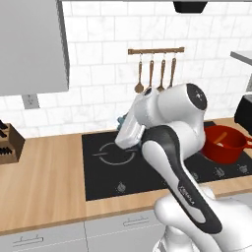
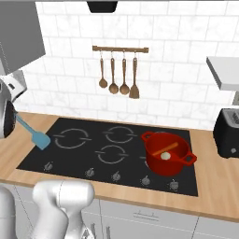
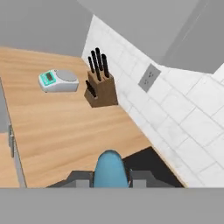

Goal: Put the carrot and garlic in the pot. Retrieve the spatula and lightly stir the vegetables in the pot.

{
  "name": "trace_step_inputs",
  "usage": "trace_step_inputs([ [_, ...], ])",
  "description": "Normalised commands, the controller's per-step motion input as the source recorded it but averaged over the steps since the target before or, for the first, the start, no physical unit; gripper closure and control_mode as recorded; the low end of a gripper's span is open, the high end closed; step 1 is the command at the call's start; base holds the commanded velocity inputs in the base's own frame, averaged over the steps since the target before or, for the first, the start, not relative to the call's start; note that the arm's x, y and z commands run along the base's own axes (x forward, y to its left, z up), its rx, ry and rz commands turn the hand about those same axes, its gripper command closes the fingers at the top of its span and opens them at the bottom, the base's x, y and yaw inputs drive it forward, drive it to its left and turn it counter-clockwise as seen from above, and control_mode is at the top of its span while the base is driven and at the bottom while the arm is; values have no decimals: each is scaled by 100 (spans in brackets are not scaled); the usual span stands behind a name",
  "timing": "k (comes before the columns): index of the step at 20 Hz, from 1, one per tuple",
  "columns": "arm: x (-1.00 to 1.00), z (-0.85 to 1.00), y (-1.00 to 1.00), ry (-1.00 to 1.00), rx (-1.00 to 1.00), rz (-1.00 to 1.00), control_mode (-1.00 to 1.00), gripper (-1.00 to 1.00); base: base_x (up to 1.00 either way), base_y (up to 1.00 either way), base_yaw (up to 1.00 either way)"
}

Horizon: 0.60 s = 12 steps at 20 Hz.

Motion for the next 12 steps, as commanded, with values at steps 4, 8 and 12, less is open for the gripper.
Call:
trace_step_inputs([
  [4,-10,23,-28,-23,11,-29,-100,100,0,0,0],
  [8,-32,3,-15,-16,7,-21,-100,100,0,0,0],
  [12,0,0,0,0,0,0,100,100,-48,-33,-19],
])
